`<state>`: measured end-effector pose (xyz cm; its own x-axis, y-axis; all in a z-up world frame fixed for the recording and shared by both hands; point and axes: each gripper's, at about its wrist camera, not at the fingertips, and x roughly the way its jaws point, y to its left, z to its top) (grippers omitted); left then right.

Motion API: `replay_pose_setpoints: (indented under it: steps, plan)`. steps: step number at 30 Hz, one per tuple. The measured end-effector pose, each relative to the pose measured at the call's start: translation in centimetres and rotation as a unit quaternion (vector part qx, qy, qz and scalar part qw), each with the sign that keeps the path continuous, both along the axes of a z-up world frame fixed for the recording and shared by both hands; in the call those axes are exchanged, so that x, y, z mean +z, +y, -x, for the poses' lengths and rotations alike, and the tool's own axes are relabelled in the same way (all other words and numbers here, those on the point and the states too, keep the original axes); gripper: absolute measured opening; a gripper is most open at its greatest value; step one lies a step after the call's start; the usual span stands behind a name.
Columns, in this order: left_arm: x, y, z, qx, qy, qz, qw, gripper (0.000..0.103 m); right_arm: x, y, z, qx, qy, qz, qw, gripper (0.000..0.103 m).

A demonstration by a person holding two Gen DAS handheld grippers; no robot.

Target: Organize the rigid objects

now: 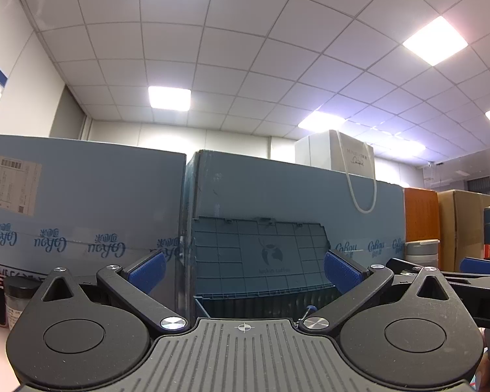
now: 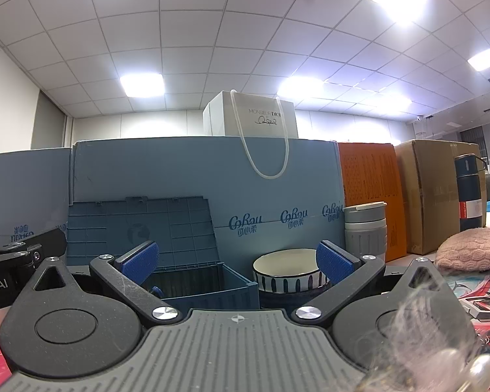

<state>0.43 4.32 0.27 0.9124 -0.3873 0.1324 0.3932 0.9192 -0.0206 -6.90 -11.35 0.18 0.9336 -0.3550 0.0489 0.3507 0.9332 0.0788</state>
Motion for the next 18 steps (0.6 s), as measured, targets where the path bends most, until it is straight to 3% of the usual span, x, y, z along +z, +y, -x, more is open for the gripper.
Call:
replay_pose_setpoints:
  steps: [18]
  plan:
    - [0.05,-0.06,-0.21,-0.002,0.002,-0.002,1.0,0.103,-0.03,-0.03,-0.09,0.0,0.002,-0.001,1.0,0.103]
